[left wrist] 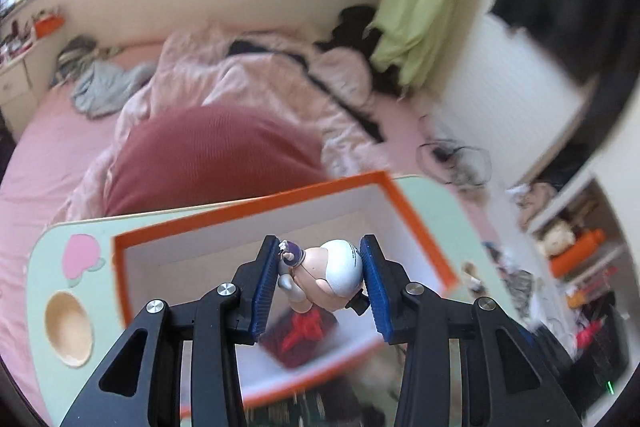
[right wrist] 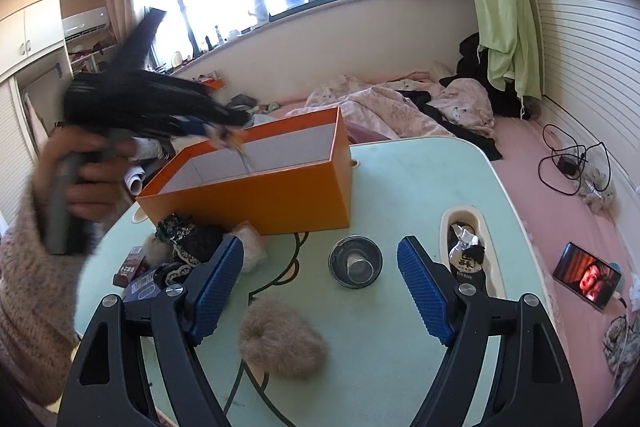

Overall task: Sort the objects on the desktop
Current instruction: 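Carry the white doll out and set it beside the brown carton with the left gripper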

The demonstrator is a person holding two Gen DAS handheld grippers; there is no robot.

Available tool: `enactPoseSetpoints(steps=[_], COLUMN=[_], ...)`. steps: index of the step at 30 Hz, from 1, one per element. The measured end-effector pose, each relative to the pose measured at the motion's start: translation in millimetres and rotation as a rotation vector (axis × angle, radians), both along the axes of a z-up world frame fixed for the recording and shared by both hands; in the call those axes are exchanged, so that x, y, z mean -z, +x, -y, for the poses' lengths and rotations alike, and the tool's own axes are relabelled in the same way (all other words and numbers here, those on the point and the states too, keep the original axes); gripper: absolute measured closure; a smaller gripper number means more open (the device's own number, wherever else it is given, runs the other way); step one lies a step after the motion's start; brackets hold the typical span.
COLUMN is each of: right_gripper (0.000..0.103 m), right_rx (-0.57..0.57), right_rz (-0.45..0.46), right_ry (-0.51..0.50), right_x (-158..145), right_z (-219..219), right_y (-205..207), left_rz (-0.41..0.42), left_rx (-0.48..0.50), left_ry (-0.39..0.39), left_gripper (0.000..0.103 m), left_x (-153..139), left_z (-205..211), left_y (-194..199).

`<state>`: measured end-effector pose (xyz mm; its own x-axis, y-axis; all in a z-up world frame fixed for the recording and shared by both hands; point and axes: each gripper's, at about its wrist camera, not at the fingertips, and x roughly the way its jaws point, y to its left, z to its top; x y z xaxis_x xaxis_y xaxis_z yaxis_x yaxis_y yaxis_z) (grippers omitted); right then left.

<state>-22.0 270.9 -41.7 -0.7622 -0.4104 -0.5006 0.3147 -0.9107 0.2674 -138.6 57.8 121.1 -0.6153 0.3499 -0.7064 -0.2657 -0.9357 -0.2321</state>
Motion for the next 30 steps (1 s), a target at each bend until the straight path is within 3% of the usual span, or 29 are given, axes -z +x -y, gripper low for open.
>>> enactPoseSetpoints(steps=[4, 9, 14, 23, 30], right_gripper=[0.024, 0.024, 0.024, 0.024, 0.024], right_rx=[0.0, 0.0, 0.001, 0.002, 0.0], right_rz=[0.001, 0.006, 0.012, 0.017, 0.021], right_ry=[0.002, 0.007, 0.01, 0.014, 0.017], right_x=[0.3, 0.8, 1.4, 1.3, 2.6], right_z=[0.1, -0.1, 0.6, 1.7, 1.7], right_y=[-0.1, -0.4, -0.6, -2.1, -4.4], left_rz=[-0.012, 0.072, 0.131, 0.135, 0.142], left_rx=[0.024, 0.018, -0.022, -0.097, -0.109], left_ry=[-0.007, 0.009, 0.053, 0.07, 0.081], left_gripper=[0.063, 0.063, 0.063, 0.041, 0.04], left_x=[8.9, 49.7, 85.5, 92.6, 92.0], left_z=[21.6, 46.7, 61.4, 73.3, 75.4], left_y=[45.3, 67.3, 63.5, 39.2, 28.3])
